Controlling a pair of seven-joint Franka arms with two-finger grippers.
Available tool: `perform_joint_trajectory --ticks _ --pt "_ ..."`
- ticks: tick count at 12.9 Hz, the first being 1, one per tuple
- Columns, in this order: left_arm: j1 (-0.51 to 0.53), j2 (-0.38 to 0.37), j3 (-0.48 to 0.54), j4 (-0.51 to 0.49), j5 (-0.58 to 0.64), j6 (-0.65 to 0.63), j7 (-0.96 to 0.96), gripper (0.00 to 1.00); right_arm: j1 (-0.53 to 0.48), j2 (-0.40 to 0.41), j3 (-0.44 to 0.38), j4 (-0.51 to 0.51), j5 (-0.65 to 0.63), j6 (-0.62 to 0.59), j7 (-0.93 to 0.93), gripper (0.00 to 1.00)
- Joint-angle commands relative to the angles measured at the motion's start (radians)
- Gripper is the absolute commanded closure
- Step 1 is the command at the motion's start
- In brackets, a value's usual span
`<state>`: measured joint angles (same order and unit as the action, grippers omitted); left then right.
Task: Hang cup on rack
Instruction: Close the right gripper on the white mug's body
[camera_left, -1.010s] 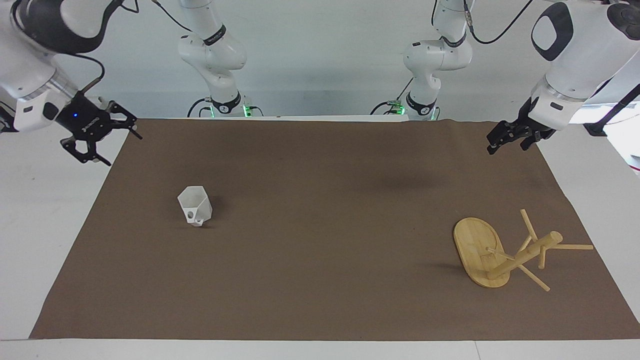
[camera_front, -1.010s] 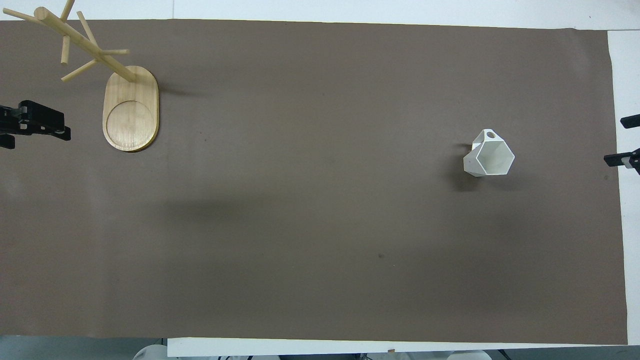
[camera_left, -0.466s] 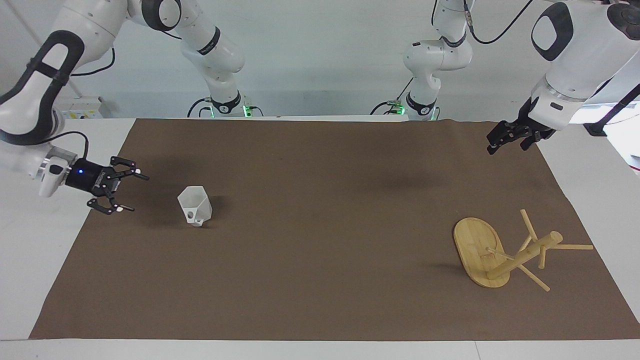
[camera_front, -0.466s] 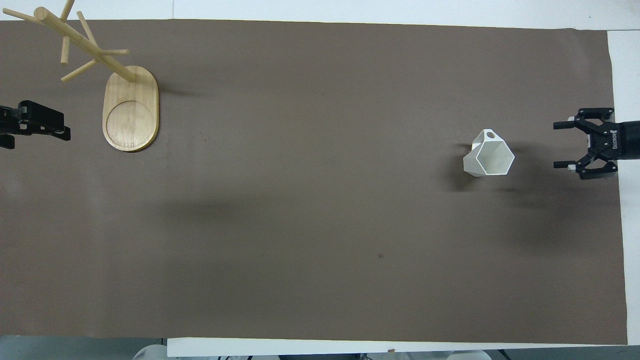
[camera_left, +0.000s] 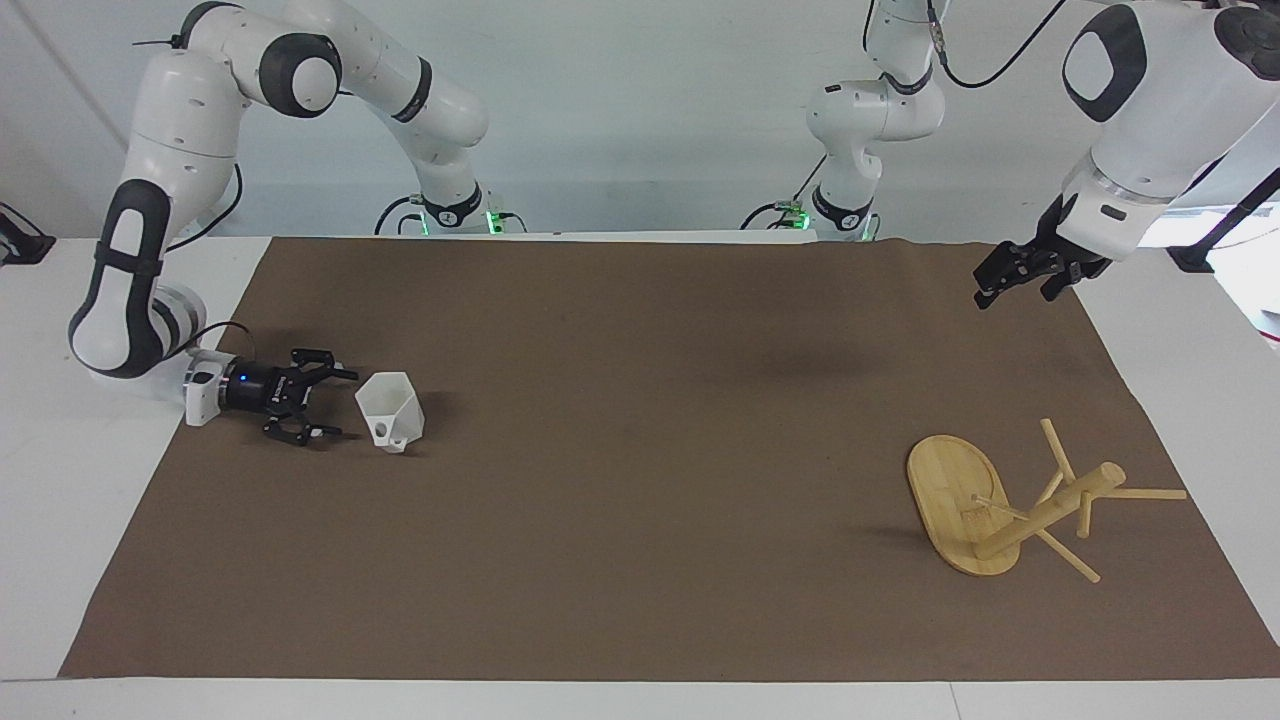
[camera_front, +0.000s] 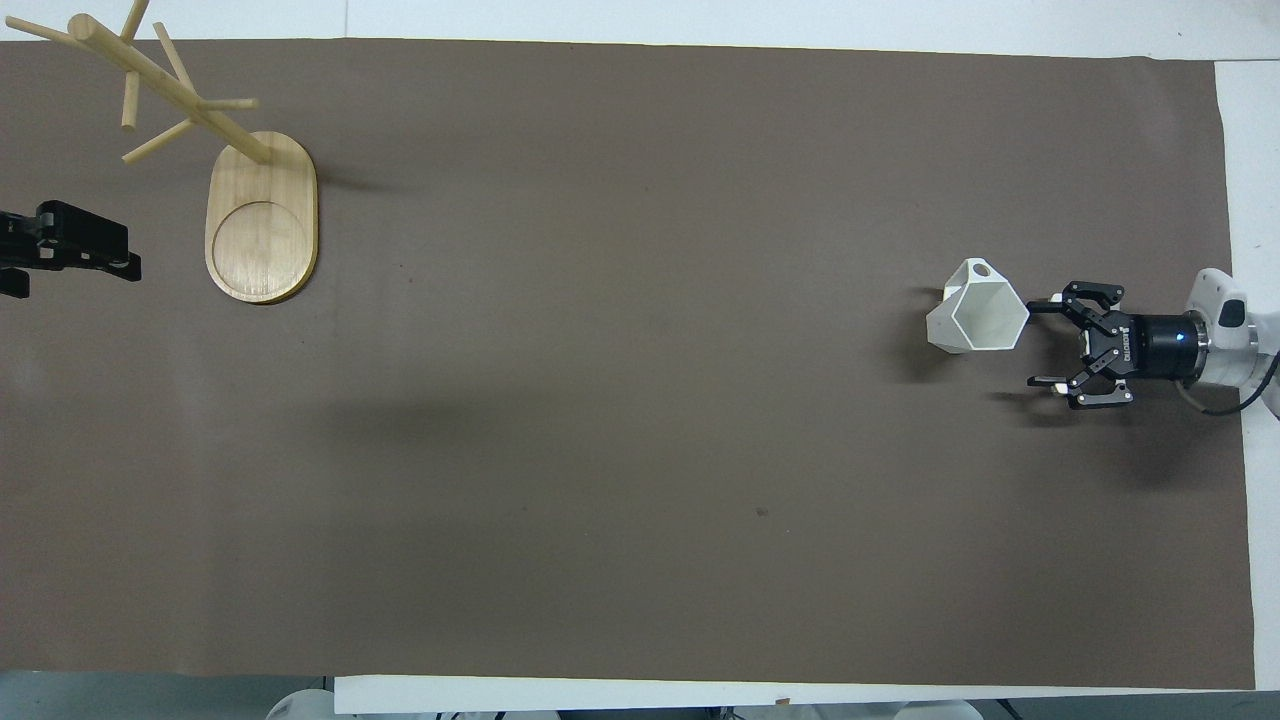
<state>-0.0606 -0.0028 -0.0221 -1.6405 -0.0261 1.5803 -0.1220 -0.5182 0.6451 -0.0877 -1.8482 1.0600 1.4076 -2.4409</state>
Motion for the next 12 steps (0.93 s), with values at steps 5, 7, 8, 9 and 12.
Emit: perform_joint_trajectory --ticks 5,7,8,9,12 --pt "0.01 -0.025 -0.004 -0.025 -0.011 0.015 0.015 0.0 0.046 -0.039 0.02 -0.071 0.115 -0.002 -0.084 0.0" --pt "0.01 -0.025 -0.004 -0.025 -0.011 0.015 0.015 0.0 0.081 -0.038 0.02 -0.071 0.141 0.01 -0.084 0.0" --pt "0.01 -0.025 -0.004 -0.025 -0.011 0.015 0.015 0.0 0.083 -0.038 0.02 -0.071 0.147 0.024 -0.084 0.0" --pt "0.01 -0.025 -0.004 -0.025 -0.011 0.015 0.015 0.0 0.087 -0.038 0.02 -0.071 0.153 0.025 -0.084 0.0" --pt "0.01 -0.025 -0.004 -0.025 -0.011 0.015 0.015 0.0 0.104 -0.038 0.019 -0.074 0.16 0.025 -0.086 0.0"
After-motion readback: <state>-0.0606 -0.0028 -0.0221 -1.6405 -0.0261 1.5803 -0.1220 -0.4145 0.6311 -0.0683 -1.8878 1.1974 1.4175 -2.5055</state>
